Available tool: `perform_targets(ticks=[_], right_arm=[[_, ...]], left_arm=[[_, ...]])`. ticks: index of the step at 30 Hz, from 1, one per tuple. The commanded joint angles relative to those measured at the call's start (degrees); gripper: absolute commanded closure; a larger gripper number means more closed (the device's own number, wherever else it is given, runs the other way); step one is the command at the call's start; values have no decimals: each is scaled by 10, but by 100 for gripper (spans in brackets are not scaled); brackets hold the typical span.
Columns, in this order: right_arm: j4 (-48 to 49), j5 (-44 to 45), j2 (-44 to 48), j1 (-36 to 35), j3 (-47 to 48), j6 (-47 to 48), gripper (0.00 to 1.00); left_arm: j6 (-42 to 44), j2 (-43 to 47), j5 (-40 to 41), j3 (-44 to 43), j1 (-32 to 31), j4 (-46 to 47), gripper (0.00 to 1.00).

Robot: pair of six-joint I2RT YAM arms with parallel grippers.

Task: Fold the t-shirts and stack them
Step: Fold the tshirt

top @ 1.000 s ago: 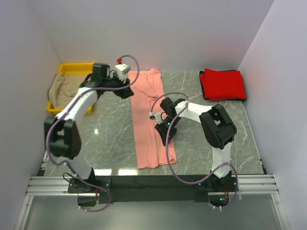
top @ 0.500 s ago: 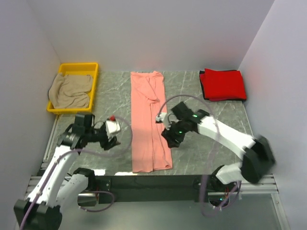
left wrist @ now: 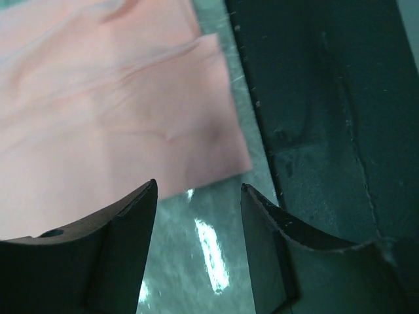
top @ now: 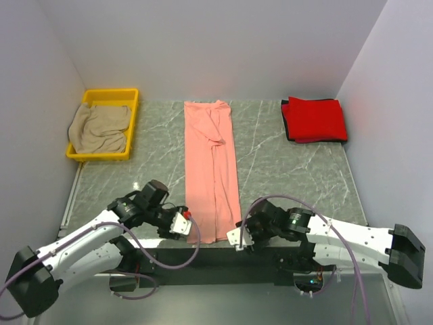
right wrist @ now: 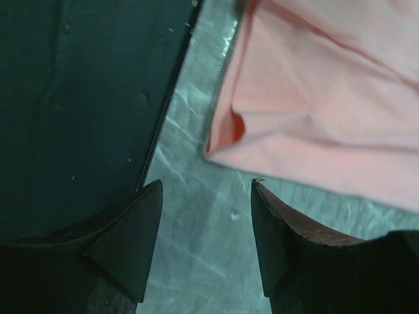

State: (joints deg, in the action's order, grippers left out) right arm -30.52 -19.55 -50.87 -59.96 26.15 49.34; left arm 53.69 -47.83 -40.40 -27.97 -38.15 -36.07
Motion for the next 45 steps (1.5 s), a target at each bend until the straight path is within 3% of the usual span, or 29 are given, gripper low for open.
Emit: perform_targets(ticks=[1,6,11,18,22,29,32,33,34,37,45], right_arm=[[80,42,-21,-47,0,46,37],[132,69,-64,-62,-6,38,37],[130,67,-107,-65,-1,43,43],[129,75,-128,-69,-3,45,67],[132,79,-143,-71,-4,41,72],[135,82,-150,-77,-11,36,75],[133,86,-157,-77,-7,27,90],[133,87,-153,-77,-7,24,100],[130,90,-150,-77,-5,16,100],[115,96,-132,-74,7,-4,100],[70,98,-64,-30,60,-9,100]], left_arm=[[25,-14,15,0,-57,50,41],[26,1,59,40,-119,86,41],[30,-11,69,51,-142,102,42],[11,-66,95,49,-175,153,44],[19,-96,110,53,-181,159,46],[48,-141,136,62,-184,160,66],[50,-144,138,64,-184,166,78],[48,-145,138,61,-184,162,85],[43,-139,139,59,-184,161,94],[23,-101,126,53,-181,147,99],[-30,-39,80,-13,-122,97,99]])
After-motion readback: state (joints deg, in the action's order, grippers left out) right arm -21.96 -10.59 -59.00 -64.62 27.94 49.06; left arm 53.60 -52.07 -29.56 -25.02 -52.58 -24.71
